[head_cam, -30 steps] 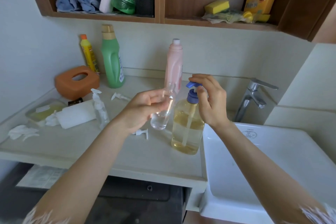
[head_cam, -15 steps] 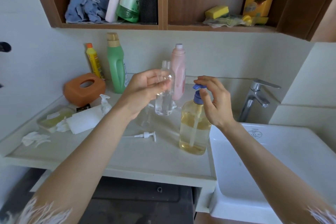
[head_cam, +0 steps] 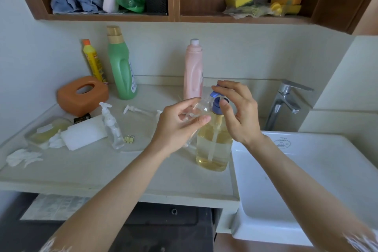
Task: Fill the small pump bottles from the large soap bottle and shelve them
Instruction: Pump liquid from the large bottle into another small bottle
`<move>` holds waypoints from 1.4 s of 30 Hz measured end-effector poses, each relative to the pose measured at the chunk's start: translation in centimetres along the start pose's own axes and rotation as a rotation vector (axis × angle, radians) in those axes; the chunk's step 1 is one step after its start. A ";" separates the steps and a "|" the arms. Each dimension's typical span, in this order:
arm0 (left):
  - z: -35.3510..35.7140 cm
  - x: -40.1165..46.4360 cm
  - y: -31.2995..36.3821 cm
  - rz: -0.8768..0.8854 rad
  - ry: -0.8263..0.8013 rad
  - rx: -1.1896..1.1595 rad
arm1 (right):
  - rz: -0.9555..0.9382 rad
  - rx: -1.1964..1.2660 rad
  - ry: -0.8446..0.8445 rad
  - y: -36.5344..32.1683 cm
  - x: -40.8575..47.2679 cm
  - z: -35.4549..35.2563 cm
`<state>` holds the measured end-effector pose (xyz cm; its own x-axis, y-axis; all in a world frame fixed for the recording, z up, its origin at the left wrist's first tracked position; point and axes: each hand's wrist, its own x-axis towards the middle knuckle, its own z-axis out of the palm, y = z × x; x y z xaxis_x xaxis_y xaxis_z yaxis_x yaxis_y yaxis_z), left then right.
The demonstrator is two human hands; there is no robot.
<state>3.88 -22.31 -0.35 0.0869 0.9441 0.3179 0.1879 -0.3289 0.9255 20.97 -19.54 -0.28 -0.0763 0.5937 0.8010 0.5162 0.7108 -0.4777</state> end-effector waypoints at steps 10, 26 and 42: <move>0.5 0.7 0.6 -0.122 -0.015 -0.157 | -0.136 0.027 0.103 1.1 0.4 0.8; 0.1 2.5 0.9 -0.294 -0.082 -0.294 | -0.136 0.001 0.118 2.1 0.4 1.4; -0.2 1.9 0.8 -0.237 -0.101 -0.344 | -0.156 0.056 0.164 2.2 0.1 1.7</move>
<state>3.98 -20.73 1.05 0.1792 0.9803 0.0827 -0.1219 -0.0613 0.9907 20.67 -17.27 -1.85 -0.0095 0.4090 0.9125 0.4601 0.8120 -0.3591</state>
